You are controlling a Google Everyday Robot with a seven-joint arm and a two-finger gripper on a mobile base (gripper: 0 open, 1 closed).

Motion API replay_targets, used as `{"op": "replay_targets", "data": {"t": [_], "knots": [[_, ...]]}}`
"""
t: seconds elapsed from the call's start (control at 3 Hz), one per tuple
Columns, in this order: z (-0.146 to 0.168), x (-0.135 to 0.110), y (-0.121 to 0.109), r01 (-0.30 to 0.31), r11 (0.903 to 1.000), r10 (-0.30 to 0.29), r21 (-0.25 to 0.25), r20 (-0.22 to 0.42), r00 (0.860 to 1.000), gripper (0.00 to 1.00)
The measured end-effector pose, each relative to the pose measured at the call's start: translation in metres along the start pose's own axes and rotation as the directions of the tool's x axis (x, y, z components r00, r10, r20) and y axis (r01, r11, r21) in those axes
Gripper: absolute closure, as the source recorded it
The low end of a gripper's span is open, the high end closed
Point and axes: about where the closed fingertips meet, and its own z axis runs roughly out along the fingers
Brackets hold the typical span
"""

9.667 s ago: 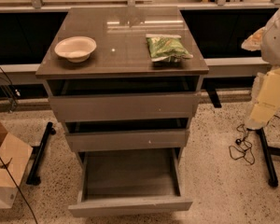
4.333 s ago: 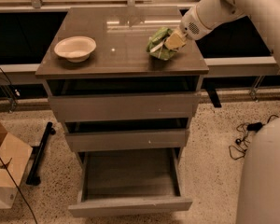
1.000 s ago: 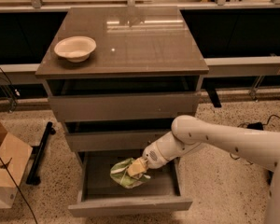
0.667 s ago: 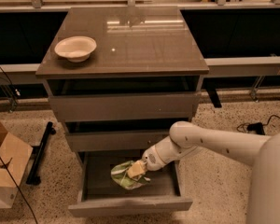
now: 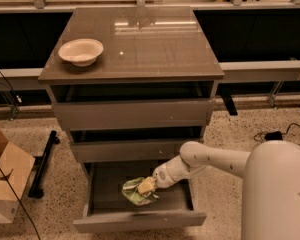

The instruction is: Place green jalapeno chip bag into bottom drawer

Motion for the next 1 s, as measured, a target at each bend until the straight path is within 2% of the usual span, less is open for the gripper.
{"op": "replay_targets", "data": {"t": [0.33,0.67,1.0], "knots": [[0.025,0.003,-0.036,-0.057,0.9983,0.057,-0.014,0.003,0.998,0.90],[0.046,0.006,-0.075,-0.120,0.9928,0.120,-0.007,0.009,0.993,0.71],[0.068,0.013,-0.108,-0.190,0.9818,0.190,-0.001,-0.001,0.982,0.47]]}}
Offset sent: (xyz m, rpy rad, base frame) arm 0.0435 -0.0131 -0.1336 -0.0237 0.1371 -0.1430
